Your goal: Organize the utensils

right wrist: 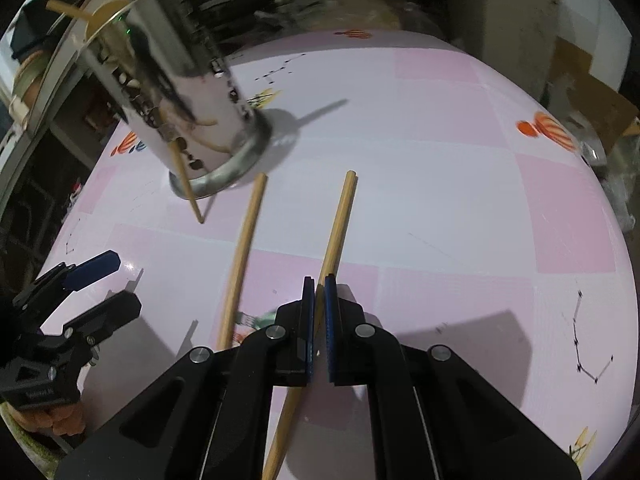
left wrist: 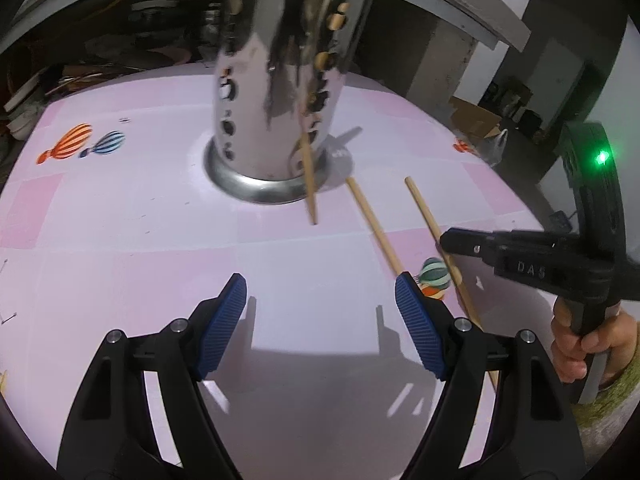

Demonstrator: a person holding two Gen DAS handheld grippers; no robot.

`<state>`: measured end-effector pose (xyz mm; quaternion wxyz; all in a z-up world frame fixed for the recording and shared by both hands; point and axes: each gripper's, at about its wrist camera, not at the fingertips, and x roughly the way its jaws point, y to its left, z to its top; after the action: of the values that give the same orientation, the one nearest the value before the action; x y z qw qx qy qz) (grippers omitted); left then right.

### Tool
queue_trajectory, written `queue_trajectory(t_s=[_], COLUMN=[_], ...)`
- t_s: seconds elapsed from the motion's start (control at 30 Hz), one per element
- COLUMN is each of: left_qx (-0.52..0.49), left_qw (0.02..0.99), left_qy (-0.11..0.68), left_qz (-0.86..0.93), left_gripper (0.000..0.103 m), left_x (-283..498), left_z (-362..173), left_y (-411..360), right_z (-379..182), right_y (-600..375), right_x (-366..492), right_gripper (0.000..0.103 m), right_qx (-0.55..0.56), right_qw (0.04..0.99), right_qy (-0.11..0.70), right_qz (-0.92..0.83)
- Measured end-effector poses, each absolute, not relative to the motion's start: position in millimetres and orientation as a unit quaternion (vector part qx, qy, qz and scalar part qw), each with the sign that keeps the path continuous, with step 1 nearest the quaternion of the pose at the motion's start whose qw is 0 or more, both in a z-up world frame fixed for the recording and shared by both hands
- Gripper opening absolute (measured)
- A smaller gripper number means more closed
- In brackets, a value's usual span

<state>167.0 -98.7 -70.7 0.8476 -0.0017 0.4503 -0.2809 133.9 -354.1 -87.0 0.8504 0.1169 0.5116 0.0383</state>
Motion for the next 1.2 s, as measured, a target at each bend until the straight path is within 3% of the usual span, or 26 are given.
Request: queue_trajectory(t_s=[0.2,0.43,0.77,0.83,1.2], left_qx=[-0.020,0.012,0.063,0.065,0.036], left_qw=[0.829,0.820,0.829,0.831,0.822], left_qy=[0.456,0.471,0.484,0.484,0.507], left_qz=[-0.324,-0.325,-0.272,-0.267,-0.257], left_gripper=[0.065,0.043,0.022,0.009,0.006], left_x=[181.4,198.2,208.7,209.0,180.7], left_z=[-70.9,-79.3,-92.9,-93.7,-92.7], left_y=[-126.1,-167.1,-194.8,-194.5,-160.1], right_z=[-89.6,-90.7,-92.1,-92.1,-89.3], right_y=[-362.7,-365.3,-368.4,-368.8,-369.7], right_x=[125.9,123.5,123.0,123.0,112.5], right_gripper=[0.005,0.006,0.006,0.006,0.007], right_qx=[0.140,0.150,0.154,0.153,0.148], right_qw=[0.850,0.852,0.853,0.853,0.842], right_qy=[0.505,0.498,0.495,0.495,0.512], right_qz=[0.043,0.051,0.064,0.068,0.087])
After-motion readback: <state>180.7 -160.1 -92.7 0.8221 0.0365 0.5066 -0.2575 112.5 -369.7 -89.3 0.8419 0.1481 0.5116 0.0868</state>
